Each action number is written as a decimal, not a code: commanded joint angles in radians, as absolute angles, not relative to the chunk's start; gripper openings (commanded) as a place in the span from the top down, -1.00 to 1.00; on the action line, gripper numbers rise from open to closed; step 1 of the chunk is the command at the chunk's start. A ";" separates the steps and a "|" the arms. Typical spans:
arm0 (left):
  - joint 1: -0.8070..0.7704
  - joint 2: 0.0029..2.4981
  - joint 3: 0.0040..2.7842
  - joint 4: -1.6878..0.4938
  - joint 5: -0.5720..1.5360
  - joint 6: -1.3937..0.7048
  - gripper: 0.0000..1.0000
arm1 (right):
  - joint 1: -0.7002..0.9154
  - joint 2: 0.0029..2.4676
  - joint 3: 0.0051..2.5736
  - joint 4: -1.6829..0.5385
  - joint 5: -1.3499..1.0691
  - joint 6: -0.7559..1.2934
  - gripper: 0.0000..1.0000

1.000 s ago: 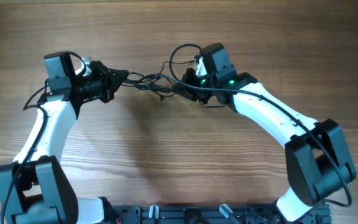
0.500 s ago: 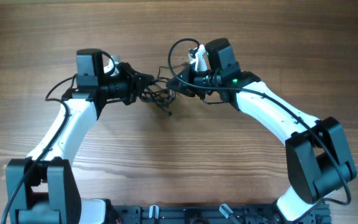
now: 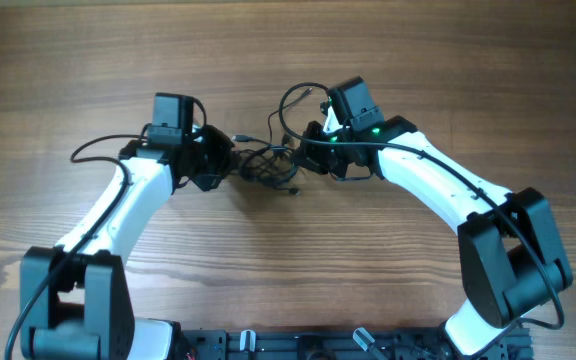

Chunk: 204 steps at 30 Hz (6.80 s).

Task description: Untangle cables

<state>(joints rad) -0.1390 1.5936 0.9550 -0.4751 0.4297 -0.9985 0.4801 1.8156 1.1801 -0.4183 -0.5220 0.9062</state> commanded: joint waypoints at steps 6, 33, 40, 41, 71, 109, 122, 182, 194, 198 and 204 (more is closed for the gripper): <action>-0.219 1.624 1.025 -0.480 0.336 -0.735 -0.95 | 0.506 1.842 1.182 -0.455 -0.400 0.920 0.88; -0.430 1.750 1.143 -0.889 0.285 -0.617 -0.54 | 0.506 1.842 1.182 -0.469 -0.288 0.969 0.55; -0.435 1.760 1.143 -0.959 0.078 -0.617 -0.21 | 0.506 1.842 1.182 -0.454 -0.255 0.895 0.38; -0.434 1.760 1.143 -0.959 0.058 -0.617 0.01 | 0.506 1.842 1.182 -0.451 -0.254 0.875 0.36; -0.742 1.691 1.036 -0.804 0.026 -0.008 -0.40 | 0.231 1.842 1.182 -0.598 -0.270 0.640 0.10; -0.232 1.647 1.214 -0.767 0.859 0.238 0.92 | 0.158 1.679 1.184 -0.584 -0.939 0.205 0.07; 0.029 1.808 1.212 -0.743 1.521 0.601 0.88 | 0.276 1.679 1.184 -0.373 -1.016 0.385 0.08; 0.315 1.829 1.212 -0.677 1.573 0.301 0.91 | 0.477 1.711 1.182 -0.422 -0.300 0.352 0.75; 0.246 1.829 1.212 -0.665 1.507 0.229 0.79 | 0.445 1.711 1.182 -0.340 -0.439 0.367 -0.50; 0.226 1.829 1.212 -0.621 1.555 0.268 0.84 | 0.406 1.711 1.182 -0.323 -0.457 0.432 -0.50; 0.170 1.829 1.212 -0.585 1.577 0.292 0.84 | 0.335 1.711 1.182 -0.323 -0.778 0.501 -0.37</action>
<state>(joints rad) 0.2028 1.8233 1.1999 -0.5900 1.5295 0.2699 0.3473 1.6958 1.1809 -0.3256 -0.5648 0.4587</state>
